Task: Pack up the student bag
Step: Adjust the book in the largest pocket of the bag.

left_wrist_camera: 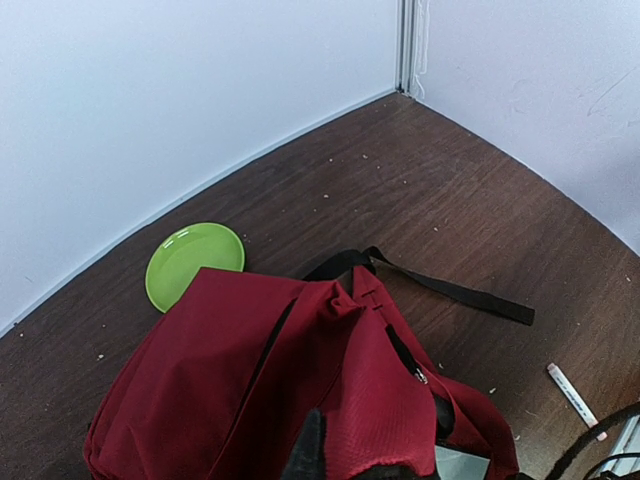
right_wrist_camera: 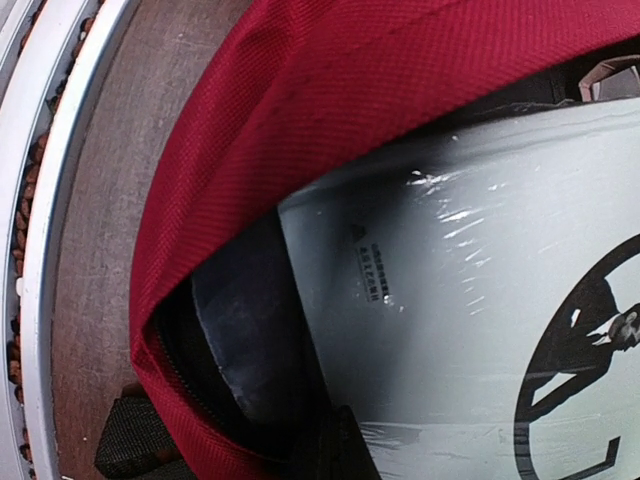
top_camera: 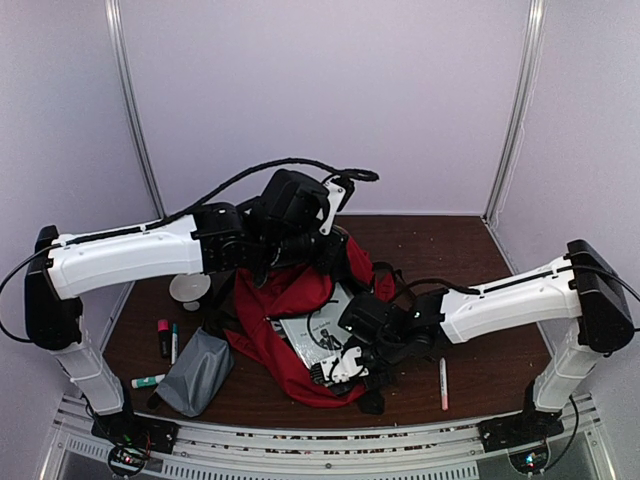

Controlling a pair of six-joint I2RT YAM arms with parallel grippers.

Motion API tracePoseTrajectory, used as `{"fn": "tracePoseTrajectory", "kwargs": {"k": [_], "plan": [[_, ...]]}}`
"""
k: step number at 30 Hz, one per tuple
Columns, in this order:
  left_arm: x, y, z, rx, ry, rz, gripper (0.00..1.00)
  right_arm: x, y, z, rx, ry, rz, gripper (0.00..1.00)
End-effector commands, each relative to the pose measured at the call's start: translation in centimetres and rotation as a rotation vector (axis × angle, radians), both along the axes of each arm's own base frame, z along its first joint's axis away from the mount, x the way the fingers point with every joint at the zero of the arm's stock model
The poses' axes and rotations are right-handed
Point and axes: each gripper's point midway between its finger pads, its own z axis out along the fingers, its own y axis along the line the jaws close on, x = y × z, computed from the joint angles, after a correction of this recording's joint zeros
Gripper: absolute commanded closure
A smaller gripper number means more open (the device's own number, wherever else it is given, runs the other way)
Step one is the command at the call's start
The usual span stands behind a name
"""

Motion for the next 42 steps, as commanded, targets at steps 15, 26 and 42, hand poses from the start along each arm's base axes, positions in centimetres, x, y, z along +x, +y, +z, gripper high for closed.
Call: {"fn": "tracePoseTrajectory", "kwargs": {"k": [15,26,42], "plan": [[0.3,0.2,4.2,-0.12,-0.061,0.005,1.0,0.0,-0.9,-2.8,-0.109,-0.076,0.05,1.0],[-0.2,-0.3,3.2,-0.113,-0.029,-0.031,1.0,1.9,1.7,1.9,0.065,-0.214,0.036,1.0],[-0.8,0.6,3.8,-0.087,-0.029,-0.044,1.0,4.4,4.6,5.8,0.175,-0.397,0.083,1.0]]}}
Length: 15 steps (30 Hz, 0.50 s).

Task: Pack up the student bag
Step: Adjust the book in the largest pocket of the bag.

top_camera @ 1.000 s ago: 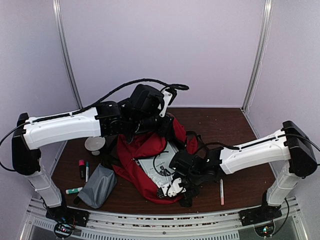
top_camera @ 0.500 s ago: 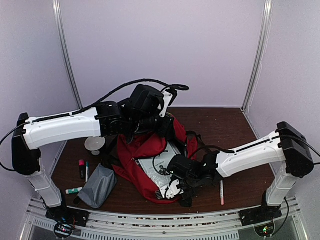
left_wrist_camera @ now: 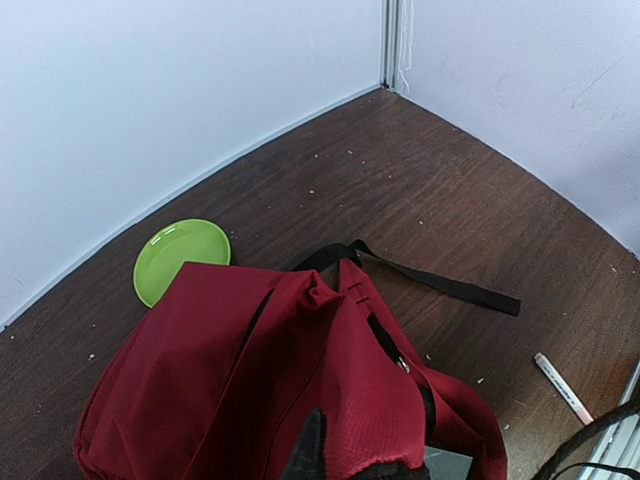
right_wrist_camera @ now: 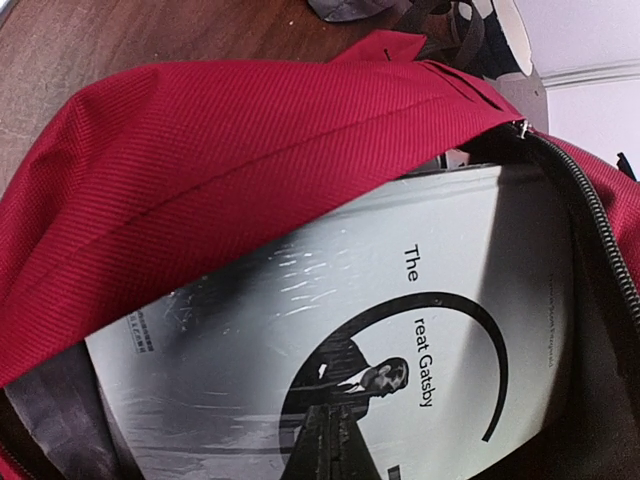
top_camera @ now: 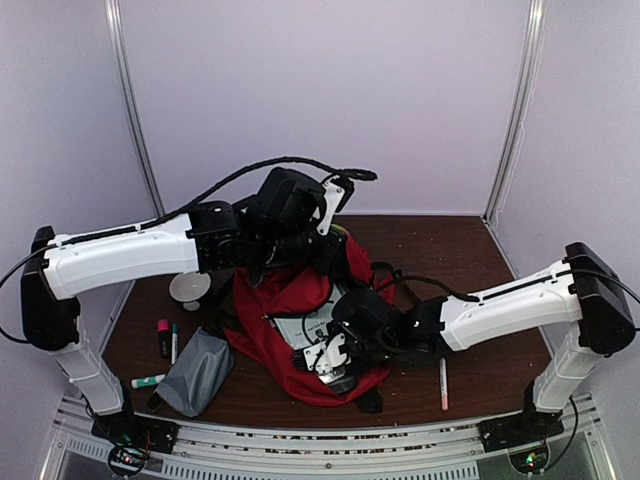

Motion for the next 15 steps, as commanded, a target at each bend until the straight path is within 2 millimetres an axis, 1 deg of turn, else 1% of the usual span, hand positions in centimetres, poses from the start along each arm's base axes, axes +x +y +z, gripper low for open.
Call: {"fn": "tracePoseTrajectory", "kwargs": {"k": [1,3,4,6,8,9,11,14,15], "plan": [[-0.2,0.5,3.7,-0.078,-0.047,-0.012,1.0,-1.4,-0.2,1.6,0.009,0.027,0.086,1.0],[-0.3,0.5,3.6,-0.066,-0.047,-0.018,1.0,-3.9,-0.7,2.2,0.02,0.089,0.166,1.0],[-0.2,0.5,3.5,-0.059,-0.048,-0.017,1.0,-4.8,-1.1,2.5,0.015,0.118,0.188,1.0],[-0.2,0.5,3.4,-0.054,-0.049,-0.02,1.0,-6.3,-2.2,2.1,-0.04,0.194,0.209,0.91],[-0.1,0.5,3.5,-0.055,-0.052,-0.018,1.0,-6.0,-2.3,1.8,-0.04,0.187,0.171,0.76],[-0.1,0.4,3.6,-0.057,-0.053,-0.019,1.0,-5.7,-2.5,1.4,-0.041,0.174,0.157,0.7],[-0.1,0.5,3.7,-0.058,-0.055,-0.016,1.0,-4.8,-2.8,0.4,-0.046,0.129,0.117,0.62],[-0.1,0.6,3.8,-0.061,-0.059,-0.015,1.0,-3.4,-2.6,-0.4,-0.054,0.075,0.066,0.5],[-0.2,0.6,3.8,-0.06,-0.058,-0.016,1.0,-3.1,-2.6,-0.6,-0.056,0.066,0.058,0.49]]}}
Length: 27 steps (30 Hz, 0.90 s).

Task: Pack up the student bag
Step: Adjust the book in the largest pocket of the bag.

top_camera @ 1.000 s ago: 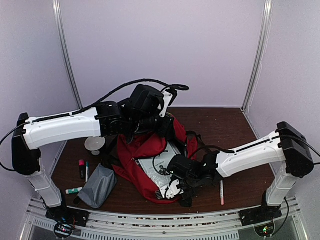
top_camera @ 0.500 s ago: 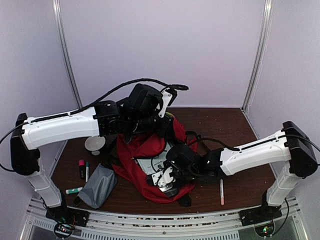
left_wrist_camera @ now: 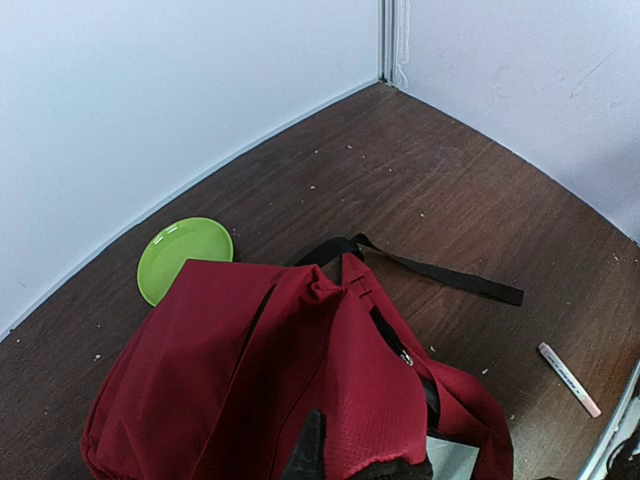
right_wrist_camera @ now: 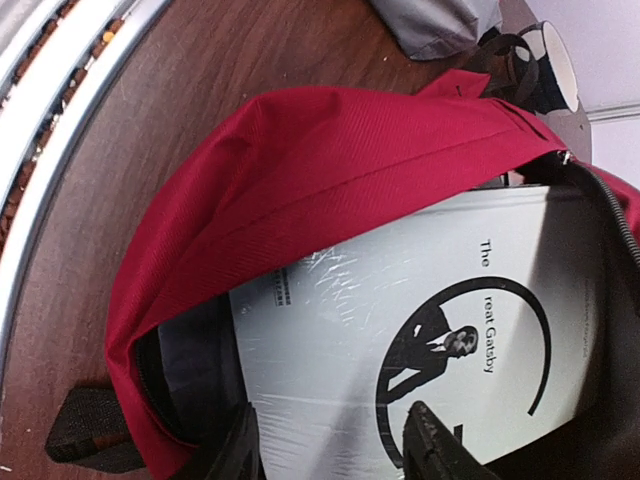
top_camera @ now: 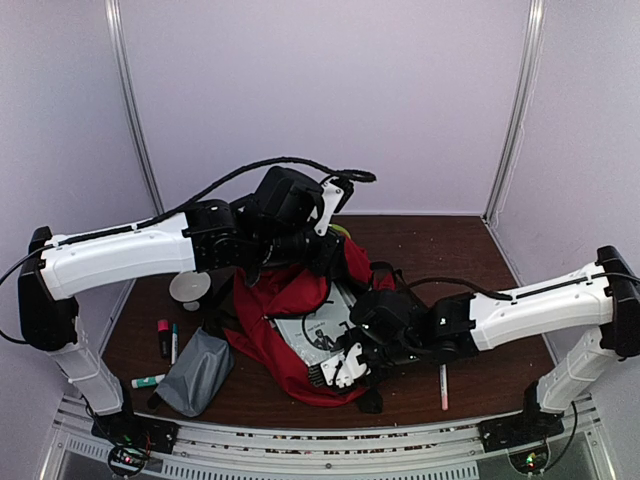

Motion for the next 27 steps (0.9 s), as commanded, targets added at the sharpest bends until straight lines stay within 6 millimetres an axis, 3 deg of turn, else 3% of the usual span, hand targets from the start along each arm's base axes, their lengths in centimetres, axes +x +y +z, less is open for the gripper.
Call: {"fn": "tracePoseTrajectory", "kwargs": {"k": [1,6,13,18,19,24,27], "plan": [[0.1,0.3,3.8,-0.085,-0.053,-0.003,1.0,1.6,-0.3,-1.8,-0.033,-0.062,-0.069,0.47],[0.2,0.5,3.7,-0.084,-0.053,0.004,1.0,2.5,0.1,-2.6,-0.045,-0.113,-0.077,0.41],[0.2,0.6,3.7,-0.083,-0.055,0.013,1.0,2.0,-0.4,-4.5,-0.095,-0.116,-0.028,0.25],[0.3,0.7,3.7,-0.081,-0.058,0.018,1.0,1.8,-0.5,-4.7,-0.093,-0.114,-0.019,0.11],[0.3,0.7,3.7,-0.081,-0.059,0.018,1.0,2.0,-0.5,-4.9,-0.104,-0.123,-0.02,0.04],[0.2,0.5,4.1,-0.095,-0.057,0.009,1.0,4.5,0.0,-5.3,-0.102,-0.234,-0.111,0.0],[0.2,0.5,4.2,-0.096,-0.056,0.006,1.0,5.9,0.9,-3.7,-0.031,-0.297,-0.172,0.0]]}}
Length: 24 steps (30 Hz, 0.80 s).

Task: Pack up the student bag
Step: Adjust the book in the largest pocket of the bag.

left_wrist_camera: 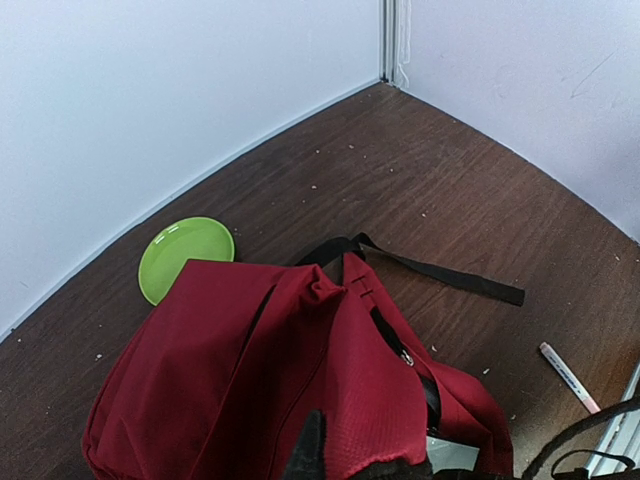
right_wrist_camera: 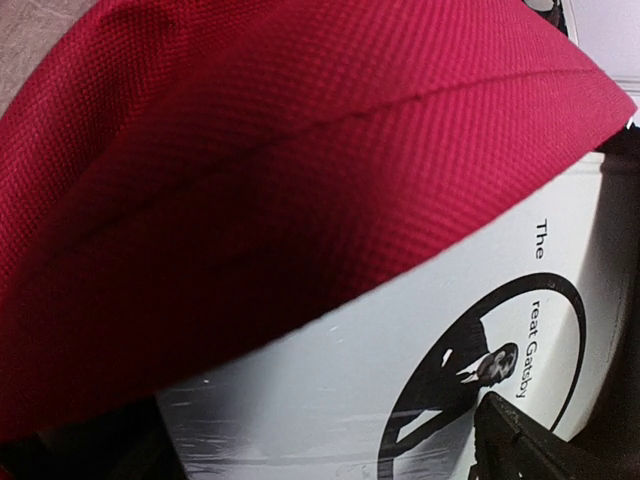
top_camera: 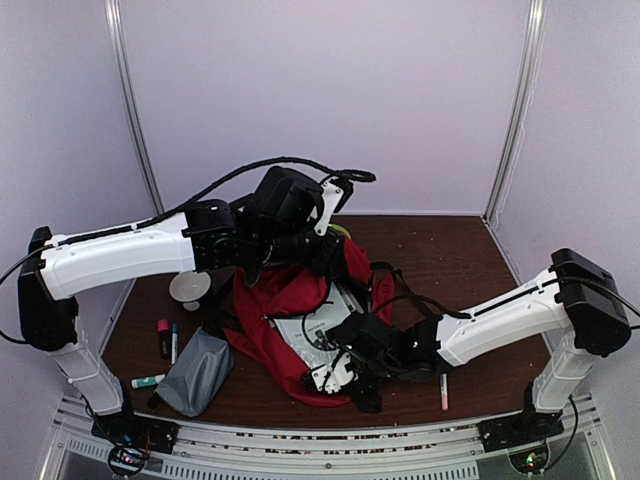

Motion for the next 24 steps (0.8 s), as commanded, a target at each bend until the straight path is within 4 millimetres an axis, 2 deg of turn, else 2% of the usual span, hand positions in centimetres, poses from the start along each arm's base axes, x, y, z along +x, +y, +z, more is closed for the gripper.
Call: {"fn": "tracePoseTrajectory", "kwargs": {"k": [1,7,10,13,16,19,24], "plan": [[0.1,0.5,4.1,-0.096,-0.053,0.002,1.0,2.6,0.7,2.1,0.082,-0.129,-0.1,0.0],[-0.1,0.6,3.5,-0.087,-0.039,-0.003,1.0,3.7,1.5,6.6,0.205,-0.15,-0.133,0.01],[-0.3,0.6,3.4,-0.087,-0.033,-0.011,1.0,4.8,2.0,7.8,0.238,-0.148,-0.159,0.01],[-0.6,0.3,3.5,-0.093,-0.027,-0.028,1.0,5.5,2.5,8.5,0.266,-0.131,-0.175,0.01],[-1.0,0.2,3.9,-0.103,-0.022,-0.052,1.0,5.1,3.1,9.7,0.311,-0.094,-0.159,0.02],[-1.3,0.2,4.1,-0.109,-0.023,-0.066,1.0,5.5,3.8,10.7,0.343,-0.086,-0.177,0.02],[-1.3,0.6,4.4,-0.109,-0.027,-0.062,1.0,7.5,5.2,10.3,0.353,-0.11,-0.215,0.02]]}}
